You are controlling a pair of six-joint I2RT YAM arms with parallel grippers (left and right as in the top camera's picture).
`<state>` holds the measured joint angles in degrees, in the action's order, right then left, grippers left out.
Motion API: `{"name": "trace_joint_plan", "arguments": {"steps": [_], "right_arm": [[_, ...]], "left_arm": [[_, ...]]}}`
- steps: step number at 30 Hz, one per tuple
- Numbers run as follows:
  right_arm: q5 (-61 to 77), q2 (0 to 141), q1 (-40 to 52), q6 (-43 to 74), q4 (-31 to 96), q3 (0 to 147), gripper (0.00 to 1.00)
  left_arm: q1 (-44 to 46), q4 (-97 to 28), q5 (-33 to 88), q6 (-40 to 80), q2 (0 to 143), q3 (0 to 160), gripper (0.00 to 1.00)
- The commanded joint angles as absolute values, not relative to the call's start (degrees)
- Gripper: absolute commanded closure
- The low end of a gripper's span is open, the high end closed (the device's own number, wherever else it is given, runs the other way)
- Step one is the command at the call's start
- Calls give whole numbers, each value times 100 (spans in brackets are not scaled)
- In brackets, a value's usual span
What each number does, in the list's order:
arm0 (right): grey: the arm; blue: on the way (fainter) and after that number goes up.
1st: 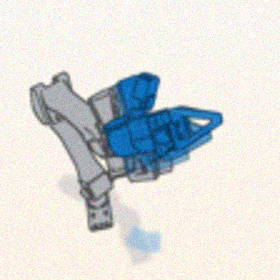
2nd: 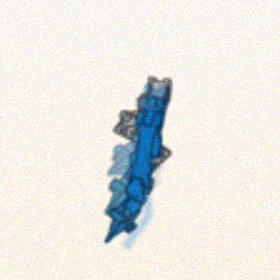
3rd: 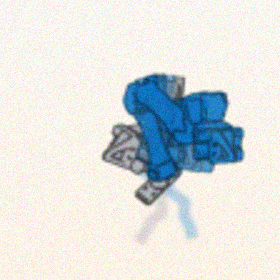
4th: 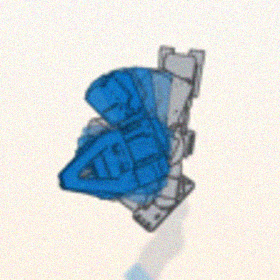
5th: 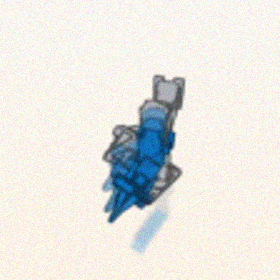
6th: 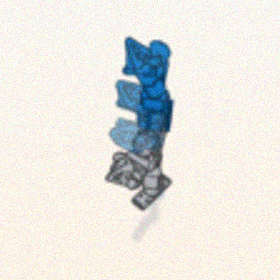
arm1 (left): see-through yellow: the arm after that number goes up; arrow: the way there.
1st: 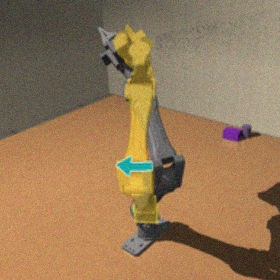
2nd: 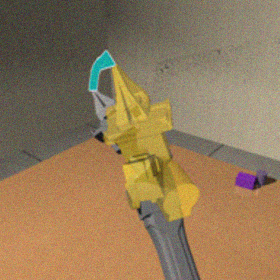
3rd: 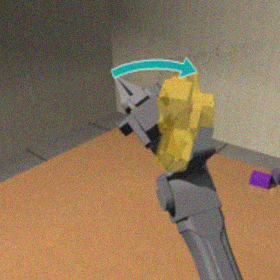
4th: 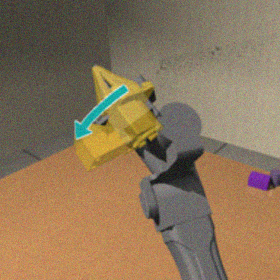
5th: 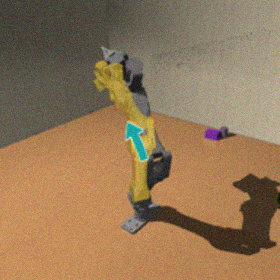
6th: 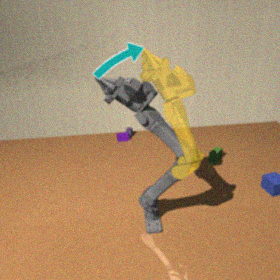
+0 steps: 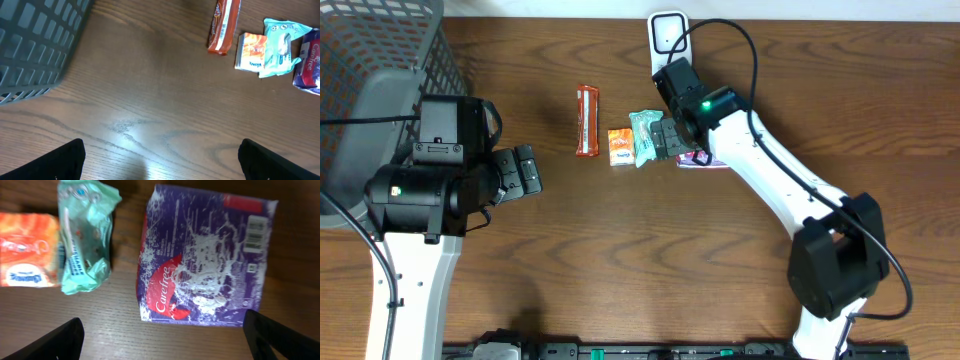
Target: Scan the item barcode
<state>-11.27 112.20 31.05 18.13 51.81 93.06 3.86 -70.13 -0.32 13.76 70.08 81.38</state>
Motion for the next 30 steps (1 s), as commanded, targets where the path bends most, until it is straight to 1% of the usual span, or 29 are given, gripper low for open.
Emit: {"name": "trace_joint_plan", "arguments": {"steps": [1,16,22,28,30], "right_arm": [[-1214,11445,3140,1730,5183,9297,2],[-1223,11461,3133,1728,5179,9297,1],[-1535,11461,3133,1730,5133,9297,1],[-1601,11463,3144,1688,5026,9297,6],[-1612,11480,3162,1466,4958,9297,11]], "left_arm": [[379,-7028,-43,1450,6997,8160,2],[379,-7028,-43,1450,6997,8160,2],[379,-7026,-43,1450,7000,8160,2],[379,-7028,-43,1450,6997,8160,2],[379,-7028,-43,1450,7000,8160,2]]}}
